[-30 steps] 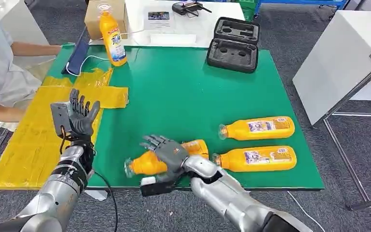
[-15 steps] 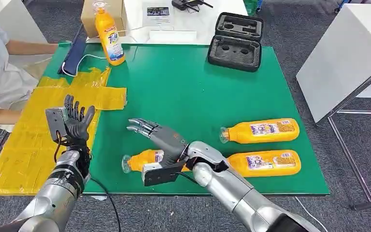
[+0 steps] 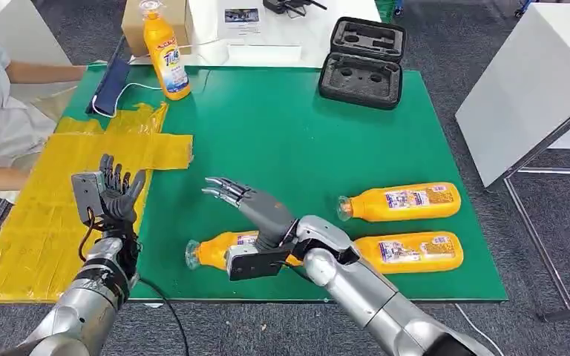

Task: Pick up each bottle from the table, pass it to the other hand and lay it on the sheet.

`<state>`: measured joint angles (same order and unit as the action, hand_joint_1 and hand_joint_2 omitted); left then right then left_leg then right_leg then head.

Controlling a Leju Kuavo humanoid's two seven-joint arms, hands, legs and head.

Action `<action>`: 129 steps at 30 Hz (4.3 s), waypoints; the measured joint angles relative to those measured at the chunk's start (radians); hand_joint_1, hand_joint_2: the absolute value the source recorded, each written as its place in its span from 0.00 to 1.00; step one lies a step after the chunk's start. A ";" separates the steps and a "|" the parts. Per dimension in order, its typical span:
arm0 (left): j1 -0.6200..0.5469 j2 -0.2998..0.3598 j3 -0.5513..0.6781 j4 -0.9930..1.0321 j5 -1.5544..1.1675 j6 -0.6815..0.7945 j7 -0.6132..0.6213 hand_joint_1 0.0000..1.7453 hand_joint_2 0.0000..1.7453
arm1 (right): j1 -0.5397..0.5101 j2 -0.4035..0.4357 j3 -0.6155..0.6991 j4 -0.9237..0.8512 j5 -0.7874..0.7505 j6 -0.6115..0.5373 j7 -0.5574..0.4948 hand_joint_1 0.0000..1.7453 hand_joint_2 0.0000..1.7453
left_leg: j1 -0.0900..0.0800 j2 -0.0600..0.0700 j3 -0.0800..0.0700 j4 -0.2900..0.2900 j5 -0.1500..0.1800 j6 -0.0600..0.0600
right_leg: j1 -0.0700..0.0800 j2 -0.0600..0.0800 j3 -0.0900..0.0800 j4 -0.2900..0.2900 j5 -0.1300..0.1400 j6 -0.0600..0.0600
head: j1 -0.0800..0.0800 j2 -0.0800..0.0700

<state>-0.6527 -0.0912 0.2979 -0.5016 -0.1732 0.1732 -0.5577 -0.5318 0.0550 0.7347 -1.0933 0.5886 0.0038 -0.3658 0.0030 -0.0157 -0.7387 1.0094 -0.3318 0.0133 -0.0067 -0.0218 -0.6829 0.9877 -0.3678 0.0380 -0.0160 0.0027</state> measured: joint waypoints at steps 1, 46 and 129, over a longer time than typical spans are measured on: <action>0.001 0.000 0.003 0.002 -0.002 0.000 0.000 0.00 1.00 | -0.001 0.000 0.001 0.005 -0.004 0.008 0.000 0.00 1.00 | 0.000 0.000 0.000 0.000 0.000 0.000 | 0.000 0.000 0.000 0.000 0.000 0.000 | 0.000 0.000; -0.002 0.002 0.053 0.043 -0.005 -0.003 0.004 0.00 1.00 | -0.087 -0.101 0.335 0.131 0.208 -0.082 0.089 0.00 1.00 | 0.000 0.000 0.000 0.000 -0.001 0.000 | 0.000 0.000 0.000 0.000 0.000 0.000 | 0.000 0.000; -0.031 -0.050 0.017 0.061 -0.007 -0.073 0.065 0.00 1.00 | -0.277 0.075 0.081 0.671 0.512 0.035 0.311 0.81 1.00 | 0.000 0.002 0.007 0.000 -0.002 0.000 | 0.000 0.002 0.006 0.000 -0.001 -0.001 | 0.000 0.000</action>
<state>-0.6840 -0.1411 0.3151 -0.4402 -0.1801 0.1003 -0.4925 -0.8086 0.1304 0.8152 -0.4223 1.1002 0.0385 -0.0545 0.0028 -0.0141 -0.7313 1.0094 -0.3335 0.0135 -0.0070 -0.0198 -0.6770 0.9875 -0.3691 0.0372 -0.0161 0.0027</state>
